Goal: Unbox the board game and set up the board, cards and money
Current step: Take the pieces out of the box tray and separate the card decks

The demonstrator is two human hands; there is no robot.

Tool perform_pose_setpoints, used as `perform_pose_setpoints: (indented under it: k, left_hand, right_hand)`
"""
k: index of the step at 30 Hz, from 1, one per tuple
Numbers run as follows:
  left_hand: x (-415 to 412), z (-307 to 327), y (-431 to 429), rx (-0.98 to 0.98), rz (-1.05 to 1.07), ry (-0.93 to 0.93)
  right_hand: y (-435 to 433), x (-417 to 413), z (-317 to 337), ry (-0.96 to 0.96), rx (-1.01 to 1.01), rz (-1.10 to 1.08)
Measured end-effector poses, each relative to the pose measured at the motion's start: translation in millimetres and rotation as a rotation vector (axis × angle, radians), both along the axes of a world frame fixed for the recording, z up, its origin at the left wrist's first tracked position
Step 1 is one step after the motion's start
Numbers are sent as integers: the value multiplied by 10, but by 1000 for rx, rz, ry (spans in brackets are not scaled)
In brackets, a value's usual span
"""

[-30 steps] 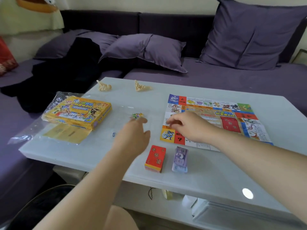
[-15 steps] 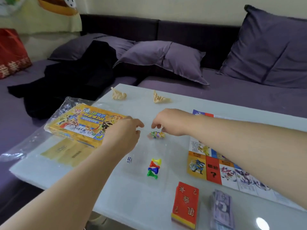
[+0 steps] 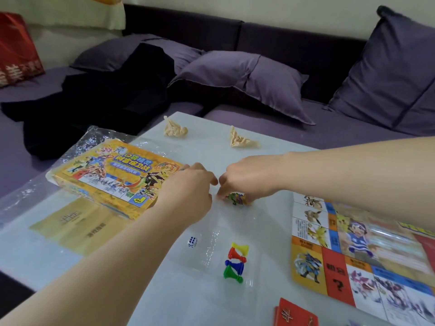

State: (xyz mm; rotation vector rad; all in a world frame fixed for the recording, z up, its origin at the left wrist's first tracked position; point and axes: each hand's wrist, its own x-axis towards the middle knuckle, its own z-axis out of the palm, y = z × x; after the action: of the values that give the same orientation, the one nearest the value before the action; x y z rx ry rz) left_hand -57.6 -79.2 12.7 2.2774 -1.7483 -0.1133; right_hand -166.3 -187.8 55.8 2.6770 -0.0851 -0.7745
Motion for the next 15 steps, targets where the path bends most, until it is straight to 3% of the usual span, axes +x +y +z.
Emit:
perform_pose_setpoints:
  k: [15]
  left_hand:
    - [61,4,21,20,22,-11]
  right_hand:
    - [-81,60,-57,40,38,4]
